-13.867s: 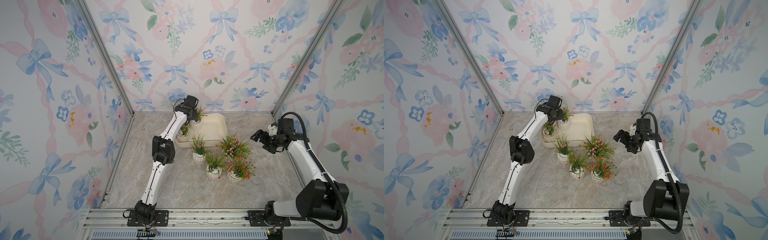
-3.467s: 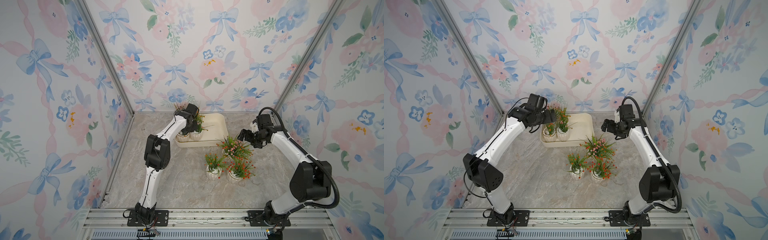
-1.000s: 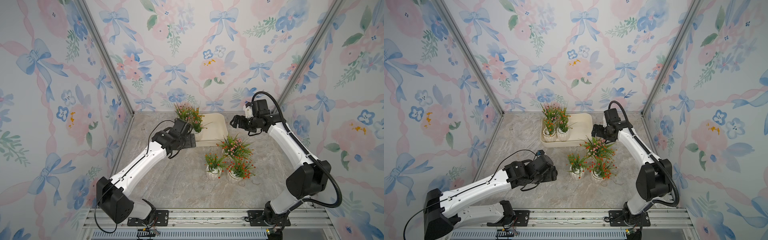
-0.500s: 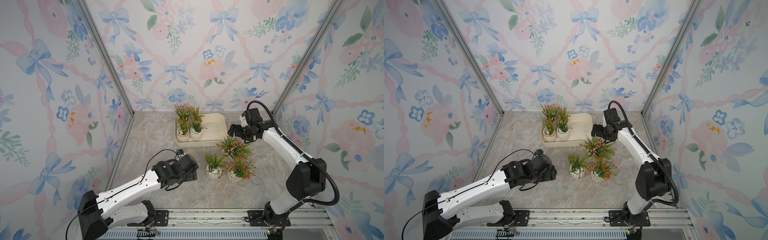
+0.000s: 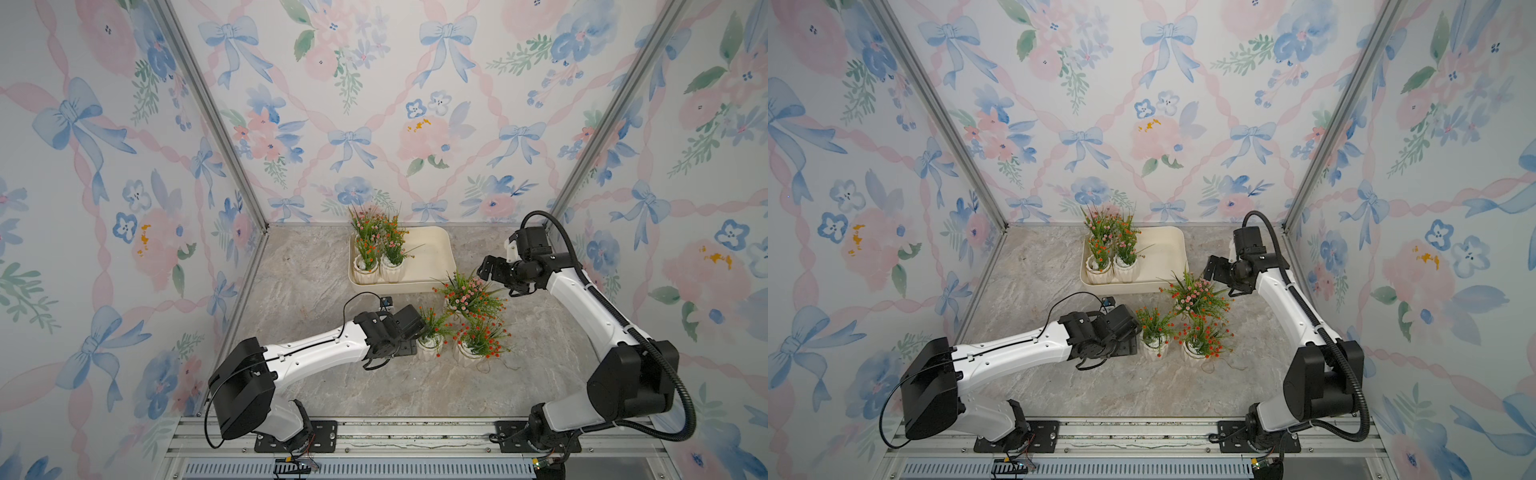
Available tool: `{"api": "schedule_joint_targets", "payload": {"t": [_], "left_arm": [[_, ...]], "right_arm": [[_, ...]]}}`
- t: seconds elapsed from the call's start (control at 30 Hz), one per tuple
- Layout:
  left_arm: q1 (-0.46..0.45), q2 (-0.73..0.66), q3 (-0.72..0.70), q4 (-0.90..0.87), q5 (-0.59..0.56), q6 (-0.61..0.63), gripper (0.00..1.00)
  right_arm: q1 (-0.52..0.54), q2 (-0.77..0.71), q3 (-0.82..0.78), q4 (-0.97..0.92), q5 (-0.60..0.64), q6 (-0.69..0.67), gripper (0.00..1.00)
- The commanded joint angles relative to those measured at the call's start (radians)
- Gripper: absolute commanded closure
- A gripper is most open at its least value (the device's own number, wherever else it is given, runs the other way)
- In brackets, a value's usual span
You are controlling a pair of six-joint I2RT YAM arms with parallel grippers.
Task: Put the potted gypsophila into the storage box
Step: Pick up the baby's breath potted plant from the center of the board.
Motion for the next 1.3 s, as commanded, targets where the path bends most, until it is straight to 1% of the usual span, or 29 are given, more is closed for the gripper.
{"api": "schedule_joint_targets", "payload": {"t": [0.0, 0.2, 0.47, 0.53, 0.77, 0.97, 1.13, 1.27], "left_arm": [[0.009, 0.021, 0.038, 0.014, 0.016, 0.021, 0.16], [0.029, 0.055, 0.075, 0.037, 0.056, 0.037, 0.16], [0.033, 0.110, 0.100, 0.038, 0.096, 0.046, 0.18], [0.033, 0.113, 0.103, 0.037, 0.097, 0.047, 0.19], [0.029, 0.132, 0.109, 0.037, 0.111, 0.047, 0.30], [0.029, 0.142, 0.105, 0.038, 0.108, 0.041, 0.36], [0.029, 0.155, 0.114, 0.037, 0.105, 0.044, 0.43], [0.029, 0.165, 0.116, 0.037, 0.102, 0.046, 0.44]], "right_arm": [[-0.030, -0.034, -0.048, 0.014, -0.022, -0.021, 0.03], [-0.061, -0.045, -0.111, 0.034, -0.046, -0.019, 0.03], [-0.086, -0.047, -0.147, 0.044, -0.061, -0.027, 0.03], [-0.093, -0.045, -0.150, 0.042, -0.065, -0.030, 0.03], [-0.112, -0.061, -0.163, 0.042, -0.071, -0.038, 0.03], [-0.120, -0.113, -0.164, 0.029, -0.078, -0.037, 0.03], [-0.120, -0.172, -0.146, 0.007, -0.084, -0.032, 0.03], [-0.120, -0.208, -0.130, -0.009, -0.085, -0.031, 0.03]]}}
